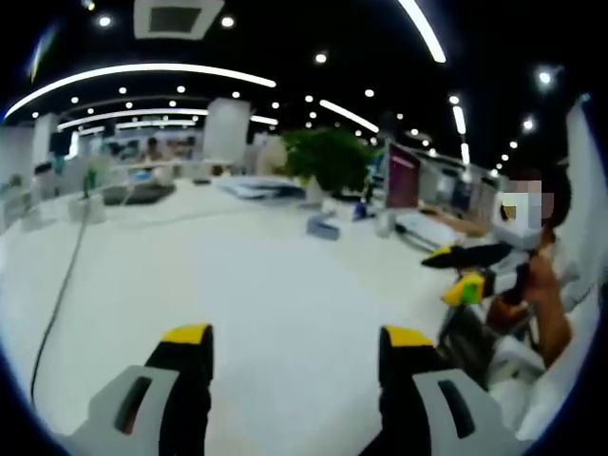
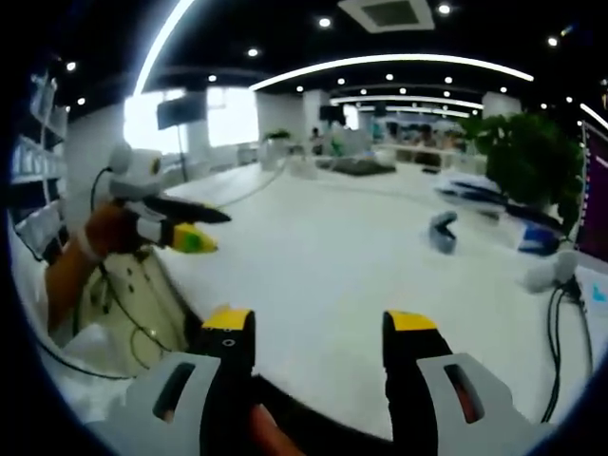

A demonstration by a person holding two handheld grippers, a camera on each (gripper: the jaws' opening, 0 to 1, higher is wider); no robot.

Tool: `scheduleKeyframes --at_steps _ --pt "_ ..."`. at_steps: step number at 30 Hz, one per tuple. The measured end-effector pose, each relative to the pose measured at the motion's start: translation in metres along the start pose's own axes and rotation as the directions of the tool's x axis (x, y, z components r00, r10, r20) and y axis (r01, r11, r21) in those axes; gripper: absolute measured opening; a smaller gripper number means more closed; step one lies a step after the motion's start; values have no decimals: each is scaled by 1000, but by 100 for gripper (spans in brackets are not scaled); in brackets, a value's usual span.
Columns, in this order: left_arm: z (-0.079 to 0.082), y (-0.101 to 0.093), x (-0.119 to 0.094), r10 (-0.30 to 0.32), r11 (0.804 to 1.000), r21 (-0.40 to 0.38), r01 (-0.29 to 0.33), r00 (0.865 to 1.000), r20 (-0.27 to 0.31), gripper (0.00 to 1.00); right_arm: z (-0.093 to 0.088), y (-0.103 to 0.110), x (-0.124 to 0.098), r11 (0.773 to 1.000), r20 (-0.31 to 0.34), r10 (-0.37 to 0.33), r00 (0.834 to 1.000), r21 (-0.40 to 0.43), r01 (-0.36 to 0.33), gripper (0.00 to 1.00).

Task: Pick up the paper insert the paper into the punch align the paper edges press the punch to punch holes

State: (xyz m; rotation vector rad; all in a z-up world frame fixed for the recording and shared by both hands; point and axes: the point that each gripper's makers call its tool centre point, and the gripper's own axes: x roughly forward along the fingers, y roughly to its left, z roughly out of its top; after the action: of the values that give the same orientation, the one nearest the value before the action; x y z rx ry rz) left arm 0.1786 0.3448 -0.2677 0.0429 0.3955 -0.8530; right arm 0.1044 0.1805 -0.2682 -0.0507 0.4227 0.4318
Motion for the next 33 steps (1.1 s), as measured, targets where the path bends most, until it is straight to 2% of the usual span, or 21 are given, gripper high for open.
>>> scheduleKeyframes --at_steps 4,17,26,33 --pt "2 1 9 -29 999 19 29 1000 13 70 1 -3 6 1000 -1 -3 1000 -2 3 56" --pt "1 1 41 -89 996 30 89 996 1 70 -4 -12 24 1000 -37 -11 999 13 12 56" --pt "4 1 58 -122 992 47 121 993 3 70 -3 -17 30 1000 -48 -14 999 11 15 56" --pt "-1 5 72 -137 989 54 137 991 -11 70 -4 -19 33 1000 -52 -15 999 12 15 56"
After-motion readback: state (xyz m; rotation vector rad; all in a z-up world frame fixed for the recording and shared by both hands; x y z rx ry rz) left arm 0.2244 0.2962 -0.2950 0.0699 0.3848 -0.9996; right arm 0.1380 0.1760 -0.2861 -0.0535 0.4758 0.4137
